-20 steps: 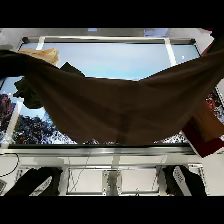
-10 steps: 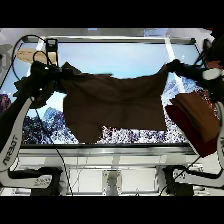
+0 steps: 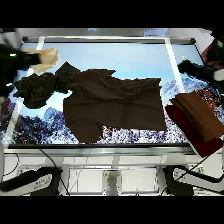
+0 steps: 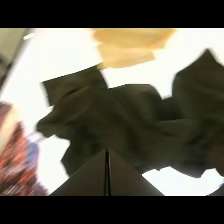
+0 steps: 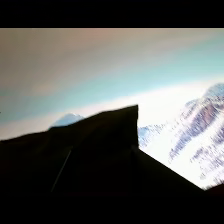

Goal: Fold the shirts.

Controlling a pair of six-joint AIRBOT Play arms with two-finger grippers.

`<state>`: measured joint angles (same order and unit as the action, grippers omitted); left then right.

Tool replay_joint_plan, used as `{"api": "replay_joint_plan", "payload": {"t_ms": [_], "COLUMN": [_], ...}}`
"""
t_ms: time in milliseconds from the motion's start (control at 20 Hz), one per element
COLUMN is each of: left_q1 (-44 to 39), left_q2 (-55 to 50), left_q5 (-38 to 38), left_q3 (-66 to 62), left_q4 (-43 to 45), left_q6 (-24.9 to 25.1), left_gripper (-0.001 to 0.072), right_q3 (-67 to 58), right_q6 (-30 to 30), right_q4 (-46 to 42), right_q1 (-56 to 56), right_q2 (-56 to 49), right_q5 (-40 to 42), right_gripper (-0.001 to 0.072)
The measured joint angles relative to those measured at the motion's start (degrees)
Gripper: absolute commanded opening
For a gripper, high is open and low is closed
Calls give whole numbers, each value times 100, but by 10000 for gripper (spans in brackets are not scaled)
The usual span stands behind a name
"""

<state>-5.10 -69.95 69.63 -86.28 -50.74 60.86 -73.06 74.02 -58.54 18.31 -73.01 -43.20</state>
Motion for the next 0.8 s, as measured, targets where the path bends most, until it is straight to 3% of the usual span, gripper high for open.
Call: {"api": "replay_joint_plan", "payload": {"t_ms": [150, 300, 400, 550, 700, 750, 800], "left_q1": [577, 1161, 1460, 1683, 1777, 1790, 1801], "left_q2": [1003, 1851, 2096, 2120, 1834, 1663, 1478], "left_q5": [916, 1419, 1364, 782, 98, -35, -144], "left_q3": [1062, 2413, 3217, 4103, 4476, 4544, 4588], "left_q4": [146, -717, -1926, -4026, -5106, -5357, -5556], "left_q6": [-372, -448, -55, 1025, 1598, 1718, 1797], "left_gripper": [13, 13, 14, 14, 28, 105, 116], "right_q3": [236, 603, 855, 1241, 1676, 1834, 1996], "right_q6": [33, -79, -184, -286, -330, -348, -363], "right_q4": [-284, -374, -402, -354, -94, 0, 107], "right_q1": [739, 1349, 1617, 1832, 1912, 1926, 1934], "right_q2": [640, 1381, 1827, 2382, 2723, 2800, 2881], "right_q5": [-876, -1482, -1775, -2109, -2463, -2549, -2623], "right_gripper": [387, 387, 387, 387, 387, 387, 387]}}
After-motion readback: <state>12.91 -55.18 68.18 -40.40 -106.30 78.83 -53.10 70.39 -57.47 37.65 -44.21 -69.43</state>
